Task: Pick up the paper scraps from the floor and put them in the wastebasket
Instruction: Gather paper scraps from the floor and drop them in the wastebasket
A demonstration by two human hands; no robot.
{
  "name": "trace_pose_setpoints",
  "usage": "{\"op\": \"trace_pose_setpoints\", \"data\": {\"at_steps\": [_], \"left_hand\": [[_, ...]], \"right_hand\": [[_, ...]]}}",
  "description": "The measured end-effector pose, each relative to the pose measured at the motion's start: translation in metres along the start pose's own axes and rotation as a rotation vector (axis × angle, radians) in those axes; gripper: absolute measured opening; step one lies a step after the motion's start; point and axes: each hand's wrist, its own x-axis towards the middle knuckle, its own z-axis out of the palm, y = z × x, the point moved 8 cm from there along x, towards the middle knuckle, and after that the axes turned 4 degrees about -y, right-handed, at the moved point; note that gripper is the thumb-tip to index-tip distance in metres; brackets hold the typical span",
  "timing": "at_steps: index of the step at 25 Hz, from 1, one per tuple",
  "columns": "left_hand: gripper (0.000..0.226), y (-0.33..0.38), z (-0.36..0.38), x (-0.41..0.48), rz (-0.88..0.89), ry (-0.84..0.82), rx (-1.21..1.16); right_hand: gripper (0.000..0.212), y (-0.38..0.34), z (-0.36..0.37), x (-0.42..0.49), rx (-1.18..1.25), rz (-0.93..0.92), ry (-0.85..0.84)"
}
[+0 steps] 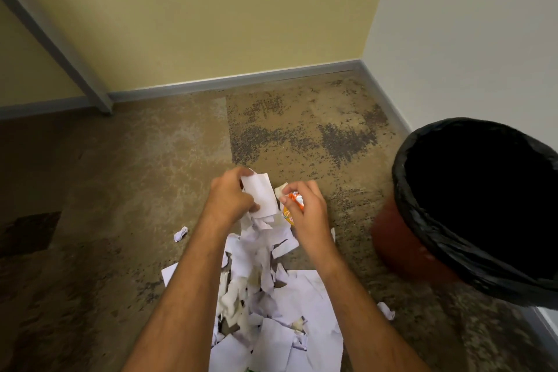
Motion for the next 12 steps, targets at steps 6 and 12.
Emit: {"op": "trace_pose_setpoints", "data": {"at_steps": [6,12], "left_hand": [[0.08,0.118,-0.004,-0.008,0.203,-0.075,0.005],[0.076,0.214,-0.005,-0.044,0.37,-0.11,-0.064]], "right_hand": [[0.005,-0.063,-0.075,0.009,0.022,-0.116,0.197],[0.008,-0.115,-0.16,-0.003,0.028,-0.146,0.423]]}}
